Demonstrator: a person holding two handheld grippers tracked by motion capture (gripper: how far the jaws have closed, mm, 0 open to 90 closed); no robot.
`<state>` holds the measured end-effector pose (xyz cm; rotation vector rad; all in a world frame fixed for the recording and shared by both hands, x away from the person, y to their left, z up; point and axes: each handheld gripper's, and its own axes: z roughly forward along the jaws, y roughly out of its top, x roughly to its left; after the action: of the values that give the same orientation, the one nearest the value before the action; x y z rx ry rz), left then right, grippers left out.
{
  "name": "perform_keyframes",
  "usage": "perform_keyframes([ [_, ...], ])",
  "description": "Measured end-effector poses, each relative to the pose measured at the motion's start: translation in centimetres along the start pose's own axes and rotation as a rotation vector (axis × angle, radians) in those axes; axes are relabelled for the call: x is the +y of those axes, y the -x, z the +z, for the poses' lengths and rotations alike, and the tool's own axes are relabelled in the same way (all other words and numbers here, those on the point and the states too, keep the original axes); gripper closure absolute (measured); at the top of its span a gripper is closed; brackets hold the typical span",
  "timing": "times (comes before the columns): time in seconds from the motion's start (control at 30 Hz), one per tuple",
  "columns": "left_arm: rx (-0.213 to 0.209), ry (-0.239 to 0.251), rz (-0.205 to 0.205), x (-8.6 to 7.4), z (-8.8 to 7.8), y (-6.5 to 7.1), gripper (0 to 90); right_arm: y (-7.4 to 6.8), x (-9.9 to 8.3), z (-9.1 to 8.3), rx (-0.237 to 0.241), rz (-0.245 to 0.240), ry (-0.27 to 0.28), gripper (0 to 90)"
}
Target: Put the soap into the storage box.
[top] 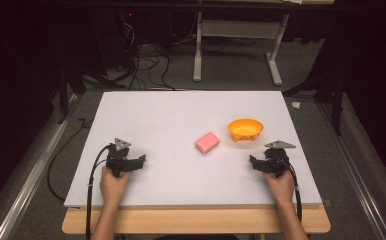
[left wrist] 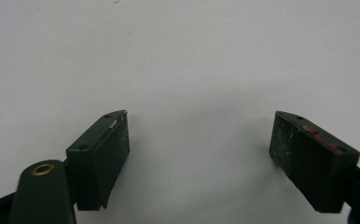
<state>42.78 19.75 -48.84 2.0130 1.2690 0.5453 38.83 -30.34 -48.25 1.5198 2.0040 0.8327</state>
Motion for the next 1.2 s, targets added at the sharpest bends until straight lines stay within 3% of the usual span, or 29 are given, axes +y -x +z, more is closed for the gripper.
perform_keyframes([
  [0.4, -0.001, 0.0, 0.0, 0.0, 0.0, 0.0, 20.4, 0.0, 0.1, 0.0, 0.0, -0.003, -0.007, 25.7],
  [0.73, -0.001, 0.0, 0.0, 0.0, 0.0, 0.0, 20.4, 0.0, 0.2, 0.0, 0.025, -0.006, -0.016, 20.1],
  [0.83, -0.001, 0.0, -0.001, 0.0, 0.0, 0.0, 20.4, 0.2, 0.2, -0.2, 0.044, 0.011, -0.012, 19.1],
  [1.2, -0.001, 0.0, -0.001, 0.0, 0.0, 0.0, 20.4, -0.2, 0.3, -1.4, 0.055, 0.002, 0.017, 19.0],
])
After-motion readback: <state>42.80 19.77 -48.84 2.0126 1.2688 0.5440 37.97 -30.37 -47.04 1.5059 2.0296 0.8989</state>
